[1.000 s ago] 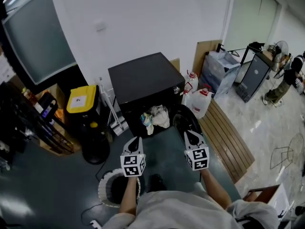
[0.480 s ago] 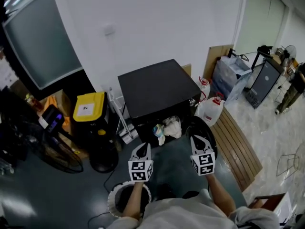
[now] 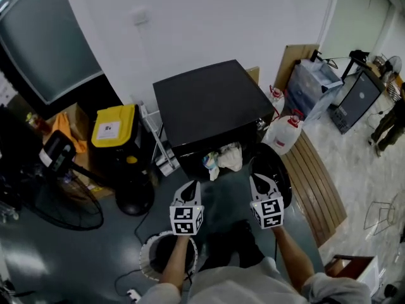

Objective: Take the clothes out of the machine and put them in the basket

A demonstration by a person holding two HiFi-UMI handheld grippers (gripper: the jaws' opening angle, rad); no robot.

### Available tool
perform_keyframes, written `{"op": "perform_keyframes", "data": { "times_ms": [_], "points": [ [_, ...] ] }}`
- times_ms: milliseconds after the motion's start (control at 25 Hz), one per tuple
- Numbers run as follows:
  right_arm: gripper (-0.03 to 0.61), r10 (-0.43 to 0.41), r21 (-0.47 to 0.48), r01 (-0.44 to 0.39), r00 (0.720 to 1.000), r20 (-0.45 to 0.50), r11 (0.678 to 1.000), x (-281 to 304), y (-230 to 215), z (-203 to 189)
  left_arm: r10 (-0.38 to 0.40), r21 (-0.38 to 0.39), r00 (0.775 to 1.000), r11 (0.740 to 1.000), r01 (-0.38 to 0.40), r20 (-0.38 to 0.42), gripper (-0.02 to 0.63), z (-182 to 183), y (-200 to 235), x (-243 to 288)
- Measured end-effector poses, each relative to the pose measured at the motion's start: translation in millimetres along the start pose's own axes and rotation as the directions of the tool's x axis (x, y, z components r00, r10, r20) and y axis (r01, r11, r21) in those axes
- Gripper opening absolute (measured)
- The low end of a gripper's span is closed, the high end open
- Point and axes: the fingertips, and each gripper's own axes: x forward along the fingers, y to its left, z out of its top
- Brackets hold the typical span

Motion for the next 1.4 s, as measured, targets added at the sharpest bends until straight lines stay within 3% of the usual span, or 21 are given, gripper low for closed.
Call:
{"op": "perform_keyframes", "data": {
  "times_ms": [240,480,760,1160,1400],
  "points": [
    [0.021,0.033,-0.003,-0.033,0.999,-0.01,0.999,48.3,-27.1,-24.2,0.061,-0.009,0.998,0.998,-0.062,-0.019,0.017,-15.4,16.5,34.8],
    [0.021,0.073,0.007,-0.073,0.996,-0.06,0.997,98.7,-53.1,-72.7,0.125,-0.038,0.991,0.991,-0.127,-0.055,0.017,-55.5,34.2,72.5],
    [0.021,0.106,0.028,-0.104,0.989,-0.107,0.994,153.4,-65.4,-144.0,0.153,-0.082,0.985,0.984,-0.16,-0.077,0.017,-108.3,39.1,126.2],
    [0.021,0.126,0.059,-0.118,0.979,-0.159,0.991,209.7,-62.9,-258.2,0.151,-0.146,0.982,0.975,-0.168,-0.117,0.017,-213.1,31.8,182.2],
    [0.021,0.124,0.097,-0.106,0.971,-0.204,0.99,245.2,-60.4,-342.0,0.128,-0.134,0.983,0.98,-0.146,-0.133,0.017,-270.7,24.2,211.3]
  ]
}}
